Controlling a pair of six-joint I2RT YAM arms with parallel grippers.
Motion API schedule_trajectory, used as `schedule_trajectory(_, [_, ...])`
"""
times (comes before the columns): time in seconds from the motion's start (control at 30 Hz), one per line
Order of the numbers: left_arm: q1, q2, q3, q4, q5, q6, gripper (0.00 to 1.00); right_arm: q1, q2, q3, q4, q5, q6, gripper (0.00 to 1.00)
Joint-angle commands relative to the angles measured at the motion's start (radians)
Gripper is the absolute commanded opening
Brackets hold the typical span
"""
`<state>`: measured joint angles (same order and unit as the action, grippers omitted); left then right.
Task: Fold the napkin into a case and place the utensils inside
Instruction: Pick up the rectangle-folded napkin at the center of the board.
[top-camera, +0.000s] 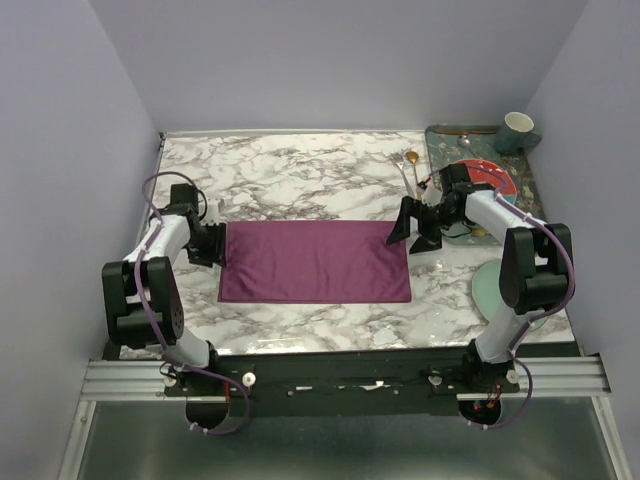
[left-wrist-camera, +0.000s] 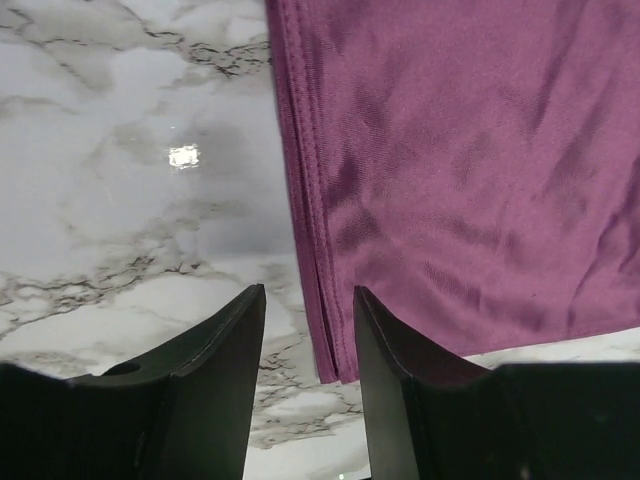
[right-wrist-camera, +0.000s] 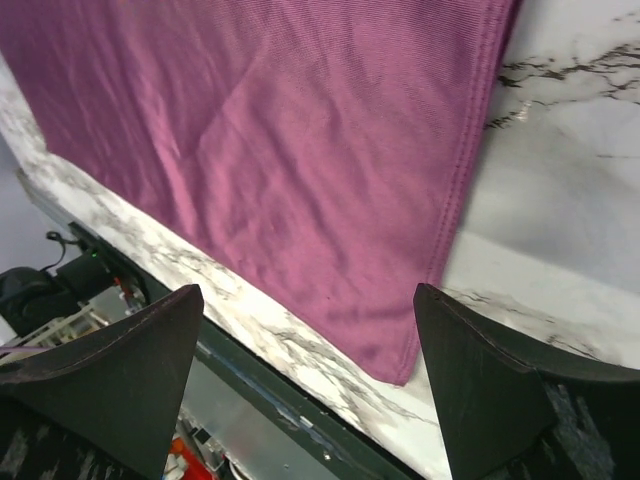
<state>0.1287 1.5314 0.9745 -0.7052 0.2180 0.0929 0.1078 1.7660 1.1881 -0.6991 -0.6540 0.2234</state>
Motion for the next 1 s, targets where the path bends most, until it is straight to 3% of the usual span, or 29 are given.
schedule_trajectory(0.0, [-0.055, 0.068, 0.044, -0.014, -0.058, 0.030, 0.53, 0.003, -0.014, -0.002, -0.037, 0.094, -0.030, 0.94])
schedule_trajectory(0.5, [-0.109, 0.217, 0.066, 0.050, -0.173, 0.001, 0.47, 0.003, -0.005, 0.021, -0.053, 0.051, -0.035, 0.94])
schedule_trajectory(0.6, [-0.094, 0.239, 0.075, 0.058, -0.204, 0.017, 0.40, 0.003, -0.005, 0.022, -0.056, 0.045, -0.036, 0.94])
schedule_trajectory(0.73, [-0.048, 0.260, 0.121, 0.041, -0.203, 0.051, 0.20, 0.003, -0.005, 0.024, -0.066, 0.048, -0.050, 0.94])
schedule_trajectory(0.97, [0.025, 0.292, 0.228, -0.017, -0.187, 0.111, 0.00, 0.003, 0.001, 0.005, -0.063, 0.039, -0.056, 0.94])
